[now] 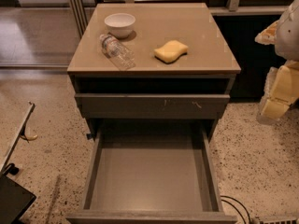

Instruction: Place sponge into middle drawer

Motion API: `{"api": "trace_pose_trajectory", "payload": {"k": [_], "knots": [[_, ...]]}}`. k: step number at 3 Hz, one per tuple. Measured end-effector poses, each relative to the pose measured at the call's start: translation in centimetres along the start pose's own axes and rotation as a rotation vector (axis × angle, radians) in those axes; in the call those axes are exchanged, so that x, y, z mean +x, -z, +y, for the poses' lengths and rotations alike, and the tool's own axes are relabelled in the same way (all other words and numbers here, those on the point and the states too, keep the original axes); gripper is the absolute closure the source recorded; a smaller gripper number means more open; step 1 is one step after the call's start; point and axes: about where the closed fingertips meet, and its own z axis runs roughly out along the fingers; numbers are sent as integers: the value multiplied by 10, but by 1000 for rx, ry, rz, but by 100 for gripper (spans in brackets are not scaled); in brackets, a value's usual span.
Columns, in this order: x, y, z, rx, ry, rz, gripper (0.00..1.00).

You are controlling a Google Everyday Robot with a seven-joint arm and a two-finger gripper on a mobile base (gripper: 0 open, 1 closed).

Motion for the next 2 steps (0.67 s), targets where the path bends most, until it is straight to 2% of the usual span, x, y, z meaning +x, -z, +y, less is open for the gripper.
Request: {"api": "trace_pose_trajectory", "payload": {"k": [1, 2], "knots": [[0, 0, 0, 0, 0, 0, 0], [0, 4, -8, 24, -63, -21, 0]]}}
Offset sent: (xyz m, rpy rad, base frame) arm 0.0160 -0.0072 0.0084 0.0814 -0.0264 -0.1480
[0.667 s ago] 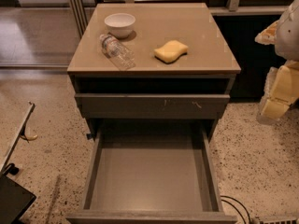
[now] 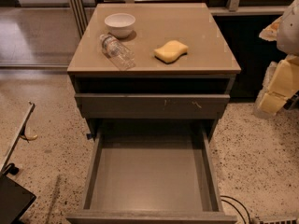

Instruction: Place sponge into middle drawer

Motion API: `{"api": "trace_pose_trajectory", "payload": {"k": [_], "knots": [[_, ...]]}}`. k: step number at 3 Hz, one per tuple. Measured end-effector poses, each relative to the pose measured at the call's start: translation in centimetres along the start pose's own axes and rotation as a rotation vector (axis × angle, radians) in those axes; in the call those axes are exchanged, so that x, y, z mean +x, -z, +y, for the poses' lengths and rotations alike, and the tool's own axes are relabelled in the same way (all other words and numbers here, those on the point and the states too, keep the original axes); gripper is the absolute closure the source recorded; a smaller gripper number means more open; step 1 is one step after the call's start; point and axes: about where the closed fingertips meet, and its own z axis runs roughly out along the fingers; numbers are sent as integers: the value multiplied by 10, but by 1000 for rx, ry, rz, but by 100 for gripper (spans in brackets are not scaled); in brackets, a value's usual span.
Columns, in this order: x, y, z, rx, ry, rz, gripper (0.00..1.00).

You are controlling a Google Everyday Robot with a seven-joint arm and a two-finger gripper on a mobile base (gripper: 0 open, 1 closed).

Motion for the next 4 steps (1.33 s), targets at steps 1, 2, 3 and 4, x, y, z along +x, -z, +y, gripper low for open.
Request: {"api": "trace_pose_trajectory", "payload": {"k": [1, 2, 3, 4], "knots": [[-9, 2, -23, 37, -127, -83, 0], [-22, -11, -51, 53, -297, -223, 0], [-55, -41, -76, 53, -439, -365, 0], [-64, -35, -94, 116, -455, -416, 0]]}}
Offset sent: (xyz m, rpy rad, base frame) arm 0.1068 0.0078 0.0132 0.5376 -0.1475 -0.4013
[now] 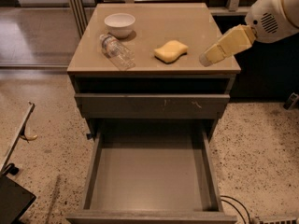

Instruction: Place sponge into middle drawer

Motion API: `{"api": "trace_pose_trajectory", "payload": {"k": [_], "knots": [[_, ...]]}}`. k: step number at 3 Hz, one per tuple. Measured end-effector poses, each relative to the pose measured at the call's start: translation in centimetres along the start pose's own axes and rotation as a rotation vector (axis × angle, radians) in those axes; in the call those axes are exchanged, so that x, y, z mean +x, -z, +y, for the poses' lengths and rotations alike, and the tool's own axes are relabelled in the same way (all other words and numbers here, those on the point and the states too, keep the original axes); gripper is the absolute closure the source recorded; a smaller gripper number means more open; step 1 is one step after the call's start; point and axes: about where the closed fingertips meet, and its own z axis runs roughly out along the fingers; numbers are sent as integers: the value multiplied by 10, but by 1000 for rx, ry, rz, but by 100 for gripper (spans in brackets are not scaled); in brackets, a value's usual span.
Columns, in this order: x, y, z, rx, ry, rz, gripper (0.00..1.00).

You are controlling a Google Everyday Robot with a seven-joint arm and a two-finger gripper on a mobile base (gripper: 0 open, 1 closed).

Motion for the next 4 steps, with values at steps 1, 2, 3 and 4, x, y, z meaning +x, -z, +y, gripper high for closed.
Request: {"api": "trace_pose_trajectory", "payload": {"k": [1, 2, 3, 4], "knots": [[0, 0, 0, 0, 0, 0, 0], [-3, 1, 2, 3, -2, -17, 0], [-10, -26, -11, 42, -15, -20, 0], [-19, -71, -41, 76, -39, -20, 0]]}}
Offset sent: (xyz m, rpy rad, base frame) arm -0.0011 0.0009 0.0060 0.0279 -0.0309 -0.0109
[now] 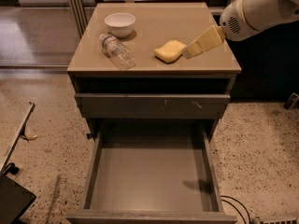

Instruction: Place sponge into middle drawer

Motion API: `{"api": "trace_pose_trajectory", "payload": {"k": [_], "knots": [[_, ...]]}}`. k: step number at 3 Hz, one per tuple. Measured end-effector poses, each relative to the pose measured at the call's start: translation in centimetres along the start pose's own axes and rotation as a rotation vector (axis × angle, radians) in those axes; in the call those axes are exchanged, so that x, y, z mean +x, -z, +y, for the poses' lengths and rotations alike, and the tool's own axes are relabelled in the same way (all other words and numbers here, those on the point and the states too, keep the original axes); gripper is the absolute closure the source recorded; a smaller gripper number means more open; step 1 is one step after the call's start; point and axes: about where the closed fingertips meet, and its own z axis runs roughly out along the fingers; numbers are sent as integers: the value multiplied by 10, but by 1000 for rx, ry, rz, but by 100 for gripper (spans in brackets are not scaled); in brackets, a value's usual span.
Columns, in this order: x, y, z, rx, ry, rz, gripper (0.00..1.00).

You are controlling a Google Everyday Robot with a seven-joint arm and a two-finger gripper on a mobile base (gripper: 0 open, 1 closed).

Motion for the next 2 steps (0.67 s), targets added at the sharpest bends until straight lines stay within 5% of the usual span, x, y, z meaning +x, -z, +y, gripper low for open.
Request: {"api": "trace_pose_trajectory", "payload": {"k": [2], "knots": [[-13, -106, -34, 63, -76, -19, 0]]}}
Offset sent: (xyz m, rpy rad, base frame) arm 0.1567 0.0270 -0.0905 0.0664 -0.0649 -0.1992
